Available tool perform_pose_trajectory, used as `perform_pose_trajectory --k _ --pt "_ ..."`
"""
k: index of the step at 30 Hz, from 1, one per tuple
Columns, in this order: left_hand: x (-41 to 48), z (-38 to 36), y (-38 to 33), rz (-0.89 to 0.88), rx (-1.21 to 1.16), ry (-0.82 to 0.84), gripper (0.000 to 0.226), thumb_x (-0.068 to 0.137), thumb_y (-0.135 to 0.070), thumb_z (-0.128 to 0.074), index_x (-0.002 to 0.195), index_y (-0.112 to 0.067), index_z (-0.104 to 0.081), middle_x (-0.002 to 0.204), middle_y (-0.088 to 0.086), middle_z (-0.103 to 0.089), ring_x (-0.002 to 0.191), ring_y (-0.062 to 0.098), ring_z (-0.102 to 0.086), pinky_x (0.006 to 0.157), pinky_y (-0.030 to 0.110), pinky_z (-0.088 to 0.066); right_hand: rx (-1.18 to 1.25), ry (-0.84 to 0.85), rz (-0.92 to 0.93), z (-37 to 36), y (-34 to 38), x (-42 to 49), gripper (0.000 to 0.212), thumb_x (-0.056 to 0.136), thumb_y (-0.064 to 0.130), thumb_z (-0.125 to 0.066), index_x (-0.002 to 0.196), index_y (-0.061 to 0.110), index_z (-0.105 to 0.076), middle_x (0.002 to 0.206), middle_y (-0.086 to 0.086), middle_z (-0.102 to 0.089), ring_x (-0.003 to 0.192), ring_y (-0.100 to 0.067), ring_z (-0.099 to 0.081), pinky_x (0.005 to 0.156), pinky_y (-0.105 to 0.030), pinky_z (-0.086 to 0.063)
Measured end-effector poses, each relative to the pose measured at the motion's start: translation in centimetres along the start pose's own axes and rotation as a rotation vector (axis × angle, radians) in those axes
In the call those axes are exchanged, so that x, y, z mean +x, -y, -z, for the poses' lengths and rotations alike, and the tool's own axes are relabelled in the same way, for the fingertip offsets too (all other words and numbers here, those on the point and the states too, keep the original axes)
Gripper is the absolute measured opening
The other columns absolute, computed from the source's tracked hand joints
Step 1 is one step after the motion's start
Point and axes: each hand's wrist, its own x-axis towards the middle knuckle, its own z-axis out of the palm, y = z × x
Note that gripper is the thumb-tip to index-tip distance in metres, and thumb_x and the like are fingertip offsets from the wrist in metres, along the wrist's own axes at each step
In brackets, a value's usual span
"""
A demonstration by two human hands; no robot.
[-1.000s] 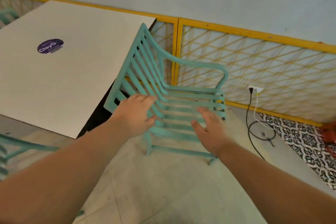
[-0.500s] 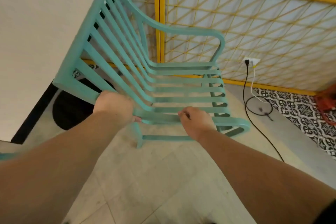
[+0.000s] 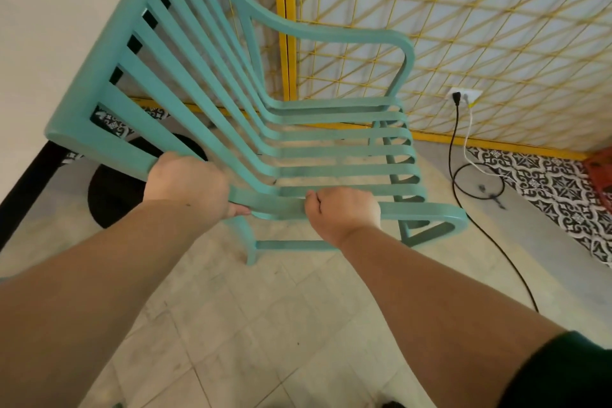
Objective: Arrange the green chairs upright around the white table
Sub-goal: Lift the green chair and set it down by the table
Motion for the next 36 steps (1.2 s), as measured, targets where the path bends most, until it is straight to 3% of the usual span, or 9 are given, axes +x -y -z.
perform_pose_trajectory --k 4,9,13,17,23,29,36 --pt "-1.1 0.7 -1.1 0.014 -0.037 -0.017 0.068 0.081 -0.088 -0.027 0.084 -0.027 -0.059 0.069 -0.008 -0.061 0.066 0.015 -0.056 0.063 0.033 -0.036 0.002 0.003 0.032 0.1 -1.4 -0.4 0.061 0.102 0.049 -0.023 0.060 0.017 -0.055 0.055 0.001 -0.056 0.052 -0.022 -0.055 0.050 -0.030 -0.047" --pt "-2.9 2.1 -4.6 0.029 -0.078 -0.043 0.063 0.087 -0.082 -0.028 0.078 -0.024 -0.051 0.065 -0.007 -0.057 0.058 0.014 -0.048 0.057 0.033 -0.028 -0.035 0.008 0.047 0.6 -4.8 -1.2 0.061 0.101 0.050 -0.024 0.064 0.016 -0.057 0.059 0.000 -0.057 0.056 -0.022 -0.055 0.053 -0.031 -0.048" --pt "-3.7 3.1 -7.1 0.061 -0.170 -0.029 0.058 0.090 -0.079 -0.031 0.081 -0.024 -0.047 0.067 -0.006 -0.050 0.057 0.015 -0.038 0.066 0.035 -0.029 -0.076 -0.005 0.071 0.6 -7.3 -1.5 0.059 0.102 0.050 -0.025 0.063 0.016 -0.055 0.060 0.001 -0.057 0.058 -0.021 -0.054 0.053 -0.030 -0.044" --pt "-4.4 4.0 -9.3 0.032 -0.187 -0.052 0.053 0.093 -0.076 -0.030 0.090 -0.026 -0.049 0.069 -0.005 -0.043 0.071 0.019 -0.044 0.069 0.036 -0.029 -0.105 -0.014 0.086 0.8 -9.8 -1.8 0.057 0.103 0.047 -0.026 0.064 0.017 -0.056 0.060 0.002 -0.056 0.058 -0.019 -0.052 0.052 -0.030 -0.041" --pt "-5.0 4.7 -10.0 0.048 -0.207 -0.030 0.053 0.094 -0.074 -0.029 0.091 -0.025 -0.048 0.072 -0.005 -0.045 0.076 0.019 -0.046 0.071 0.036 -0.030 -0.114 -0.047 0.112 0.5 -10.7 -1.8 0.057 0.102 0.047 -0.025 0.065 0.017 -0.056 0.059 0.002 -0.055 0.058 -0.018 -0.052 0.055 -0.031 -0.047" --pt "-5.5 5.5 -12.9 0.005 -0.232 -0.034 0.050 0.098 -0.066 -0.035 0.112 -0.022 -0.056 0.104 -0.002 -0.065 0.099 0.022 -0.058 0.076 0.038 -0.029 -0.184 -0.041 0.119 1.4 -13.5 -1.9 0.058 0.102 0.047 -0.024 0.063 0.018 -0.057 0.058 0.002 -0.056 0.057 -0.019 -0.054 0.061 -0.036 -0.053" --pt "-6.4 6.6 -13.0 -0.022 -0.201 -0.028 0.049 0.099 -0.064 -0.034 0.115 -0.022 -0.053 0.101 -0.002 -0.060 0.095 0.020 -0.054 0.074 0.037 -0.029 -0.194 -0.051 0.121 1.0 -14.0 -1.8 0.061 0.097 0.050 -0.019 0.062 0.016 -0.056 0.057 0.000 -0.055 0.055 -0.020 -0.053 0.060 -0.036 -0.053"
